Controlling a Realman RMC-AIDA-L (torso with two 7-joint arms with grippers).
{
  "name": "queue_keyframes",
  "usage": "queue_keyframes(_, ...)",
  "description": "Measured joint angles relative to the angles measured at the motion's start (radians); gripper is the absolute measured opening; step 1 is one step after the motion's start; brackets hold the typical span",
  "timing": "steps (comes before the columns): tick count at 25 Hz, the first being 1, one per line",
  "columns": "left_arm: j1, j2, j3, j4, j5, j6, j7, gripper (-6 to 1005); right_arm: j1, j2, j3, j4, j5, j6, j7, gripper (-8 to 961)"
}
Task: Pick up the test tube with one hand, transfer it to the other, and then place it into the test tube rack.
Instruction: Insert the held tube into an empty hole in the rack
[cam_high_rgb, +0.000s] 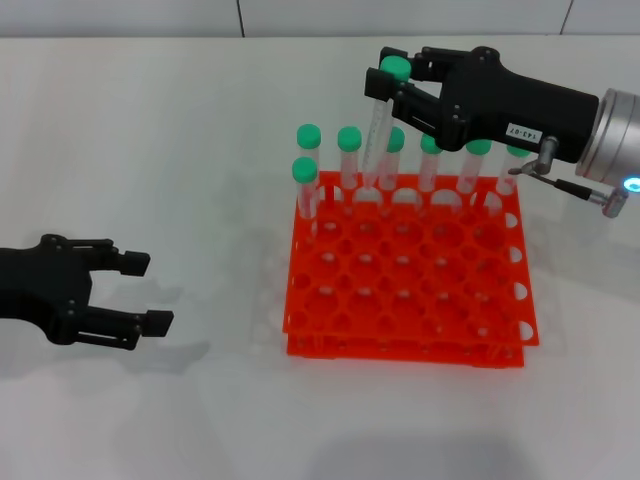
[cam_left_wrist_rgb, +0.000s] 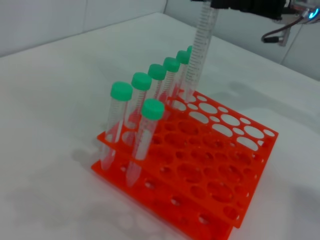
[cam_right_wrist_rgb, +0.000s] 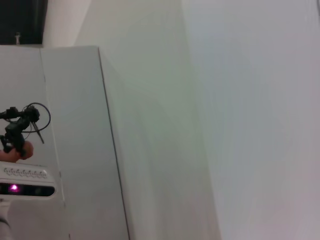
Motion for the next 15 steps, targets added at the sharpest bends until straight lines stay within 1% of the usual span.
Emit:
queue_keyframes(4,-0.007,-0.002,0.000,-0.003,0.000,0.000,0.008,872,0.000,0.002,-0.029,0.051,0.064,0.007,-0.060,267)
queue_keyframes(8,-0.010,-0.003,0.001,-0.009,0.000,0.000,0.013,873,0.000,0.002,-0.091,0.089,0.161,0.025,-0.151,267)
queue_keyframes(11,-0.011,-0.001,0.002,-0.022,0.000,-0.001,0.017,873,0.002,0.002,-0.134,0.100,0.209,0.056,-0.195,267)
queue_keyframes(15,-0.013,-0.002,0.001,-0.030,0.000,-0.005,0.029,873,0.005,0.002,-0.167,0.105,0.240,0.085,-0.214,267)
